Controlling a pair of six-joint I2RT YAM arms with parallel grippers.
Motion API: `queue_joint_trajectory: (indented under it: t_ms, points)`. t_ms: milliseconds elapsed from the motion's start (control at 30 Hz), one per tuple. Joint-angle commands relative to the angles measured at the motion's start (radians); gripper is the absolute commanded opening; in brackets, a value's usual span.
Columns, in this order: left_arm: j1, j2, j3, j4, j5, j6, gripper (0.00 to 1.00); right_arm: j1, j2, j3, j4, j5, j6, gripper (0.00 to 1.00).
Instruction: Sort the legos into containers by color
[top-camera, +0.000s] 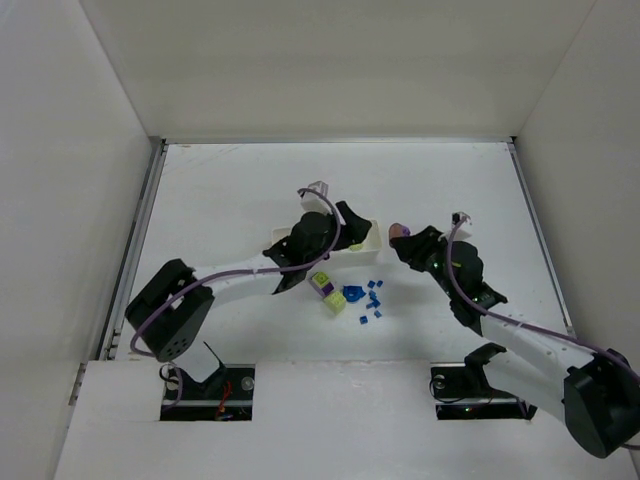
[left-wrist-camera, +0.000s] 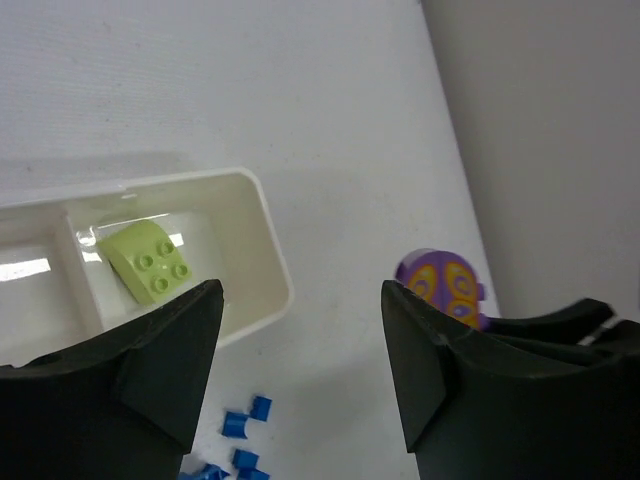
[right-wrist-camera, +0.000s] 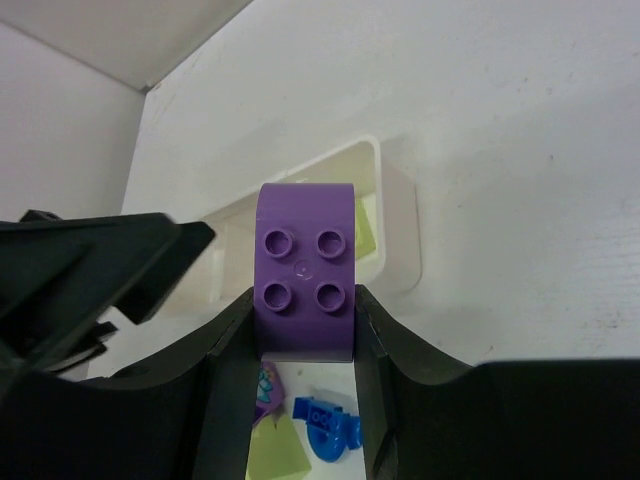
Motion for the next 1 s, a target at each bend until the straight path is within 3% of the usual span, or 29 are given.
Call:
queue_joint_trajectory:
  t_ms: [0, 200, 333, 567, 967]
  points:
    - [0.016, -0.116, -0.104, 0.144, 0.059, -0.132, 0.61, 0.021, 0.008, 0.040, 0.119, -0.095, -0.006, 0.29]
    - [0.057, -0.254, -0.349, 0.372, 0.108, -0.290, 0.61, 0.032, 0.087, 0.037, 0.269, -0.299, 0.069, 0.28]
    - [0.082, -0.323, -0.455, 0.477, 0.140, -0.346, 0.60, 0.076, 0.199, 0.025, 0.432, -0.376, 0.205, 0.27]
    - [0.129, -0.383, -0.566, 0.601, 0.184, -0.395, 0.59, 0.211, 0.315, 0.088, 0.563, -0.360, 0.333, 0.27]
    - [0.243, -0.417, -0.630, 0.675, 0.269, -0.461, 0.54, 0.265, 0.503, 0.171, 0.690, -0.333, 0.469, 0.27]
